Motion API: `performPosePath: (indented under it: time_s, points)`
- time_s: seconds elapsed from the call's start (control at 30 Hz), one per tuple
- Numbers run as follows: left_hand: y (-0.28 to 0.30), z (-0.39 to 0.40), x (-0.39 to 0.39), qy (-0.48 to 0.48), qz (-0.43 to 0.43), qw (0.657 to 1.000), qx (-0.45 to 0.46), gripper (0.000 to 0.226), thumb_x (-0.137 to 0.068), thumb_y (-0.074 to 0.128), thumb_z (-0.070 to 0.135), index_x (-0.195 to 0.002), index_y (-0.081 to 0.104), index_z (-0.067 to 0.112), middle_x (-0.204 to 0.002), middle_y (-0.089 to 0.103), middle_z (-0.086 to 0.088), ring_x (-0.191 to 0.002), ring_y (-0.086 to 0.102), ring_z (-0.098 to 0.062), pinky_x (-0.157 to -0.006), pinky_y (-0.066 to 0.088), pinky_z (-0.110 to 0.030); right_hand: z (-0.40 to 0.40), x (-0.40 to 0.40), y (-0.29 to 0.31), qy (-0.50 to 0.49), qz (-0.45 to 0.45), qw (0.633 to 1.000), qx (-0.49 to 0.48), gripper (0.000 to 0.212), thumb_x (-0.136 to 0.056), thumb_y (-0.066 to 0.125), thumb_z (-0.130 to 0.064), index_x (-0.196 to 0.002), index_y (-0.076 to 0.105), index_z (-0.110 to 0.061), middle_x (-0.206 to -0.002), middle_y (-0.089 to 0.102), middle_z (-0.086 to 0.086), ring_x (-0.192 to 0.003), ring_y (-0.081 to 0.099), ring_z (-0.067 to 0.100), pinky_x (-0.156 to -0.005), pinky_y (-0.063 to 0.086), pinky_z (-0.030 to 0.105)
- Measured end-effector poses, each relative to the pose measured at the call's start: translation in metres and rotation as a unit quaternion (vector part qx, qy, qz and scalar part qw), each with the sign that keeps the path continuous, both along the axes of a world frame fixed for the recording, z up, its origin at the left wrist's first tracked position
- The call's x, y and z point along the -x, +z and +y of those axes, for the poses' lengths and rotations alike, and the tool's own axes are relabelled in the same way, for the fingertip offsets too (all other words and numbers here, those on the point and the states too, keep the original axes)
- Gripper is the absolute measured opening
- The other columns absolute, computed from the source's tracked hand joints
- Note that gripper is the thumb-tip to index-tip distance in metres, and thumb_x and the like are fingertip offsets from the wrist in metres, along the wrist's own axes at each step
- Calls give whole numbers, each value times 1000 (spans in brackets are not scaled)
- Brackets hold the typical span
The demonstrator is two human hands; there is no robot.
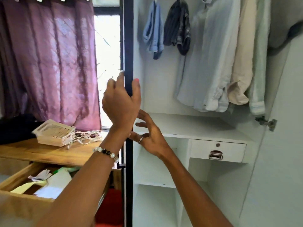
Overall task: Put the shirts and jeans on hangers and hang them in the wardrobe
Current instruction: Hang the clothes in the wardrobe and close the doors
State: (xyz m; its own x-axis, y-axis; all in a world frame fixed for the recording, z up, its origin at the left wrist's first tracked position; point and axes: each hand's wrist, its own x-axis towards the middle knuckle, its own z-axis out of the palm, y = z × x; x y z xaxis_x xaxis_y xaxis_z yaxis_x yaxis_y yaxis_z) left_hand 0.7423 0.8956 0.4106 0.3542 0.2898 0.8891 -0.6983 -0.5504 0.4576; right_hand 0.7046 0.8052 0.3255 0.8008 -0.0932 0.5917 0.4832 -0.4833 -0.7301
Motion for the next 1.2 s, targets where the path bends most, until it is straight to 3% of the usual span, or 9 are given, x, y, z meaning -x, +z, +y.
performPosePath:
  time_s: [0.13, 0.23, 0.33, 0.6, 0.77, 0.9, 0.97, 1.03, 1.2]
  points:
    - [-9, -70, -2, -47, -64, 994, -69, 57, -94, 44, 51, -135, 52, 12, -96, 56, -16, -80, 56, -24, -65, 40, -25, -55, 14, 1, -44, -19, 998, 27, 69, -88, 68, -18, -145, 31, -26, -137, 51, -2, -107, 56, 9, -78, 55, 21]
    - [-14, -119, -10, -77, -71, 989, -107, 60, -96, 40, 53, -142, 43, 14, -117, 52, -17, -99, 55, -23, -73, 47, -24, -102, 16, 0, -95, -17, 995, 39, 56, -93, 62, -19, -142, 36, -18, -131, 58, 4, -112, 60, 20, -93, 53, 36]
    - [-18, -169, -18, -79, -77, 981, -156, 60, -99, 34, 49, -147, 33, 13, -139, 42, -16, -118, 48, -28, -85, 53, -36, -150, 12, -1, -134, 2, 990, 32, 47, -94, 59, -17, -137, 40, -15, -129, 60, 5, -116, 59, 24, -100, 49, 45]
    - [-34, -259, -52, -76, -61, 969, -225, 60, -99, 16, 50, -152, 8, 22, -160, 9, -6, -145, 15, -32, -106, 33, -50, -243, -17, 2, -145, 73, 986, 21, 65, -88, 52, 11, -143, 32, -16, -136, 53, 11, -125, 52, 28, -104, 44, 49]
    - [-42, -291, -80, -79, -60, 957, -272, 62, -99, 27, 43, -153, 2, 25, -161, -4, -3, -147, 0, -29, -111, 24, -50, -276, -38, -1, -170, 70, 983, 16, 67, -87, 45, 18, -145, 30, -13, -130, 55, 11, -119, 56, 23, -104, 46, 38]
    - [-43, -311, -106, -67, -67, 948, -305, 63, -98, 31, 39, -153, 3, 27, -161, -3, -1, -148, 0, -27, -112, 21, -51, -305, -65, -7, -234, 50, 968, 77, 51, -89, 40, 15, -133, 43, -11, -103, 60, -1, -100, 61, 13, -100, 49, 33]
    - [-42, -322, -118, -68, -61, 945, -314, 67, -97, 37, 39, -152, 2, 29, -161, -5, 0, -147, -3, -27, -113, 18, -51, -320, -81, -11, -300, 22, 943, 143, 30, -97, 40, 2, -119, 56, -12, -84, 64, -6, -85, 61, 10, -94, 49, 29]
    - [-41, -332, -131, -66, -59, 942, -325, 68, -97, 38, 42, -152, 0, 30, -161, -6, 1, -147, -5, -28, -114, 15, -50, -329, -97, -13, -324, 4, 941, 97, 26, -102, 39, -17, -100, 65, -15, -70, 67, -5, -76, 63, 9, -89, 48, 26]
    - [-44, -355, -157, -55, -51, 945, -320, 69, -97, 39, 44, -152, -2, 33, -160, -10, 3, -147, -9, -27, -114, 11, -50, -340, -117, -6, -388, 55, 906, 161, 24, -101, 38, -6, -111, 59, -11, -86, 61, -2, -78, 58, 4, -77, 46, 14]
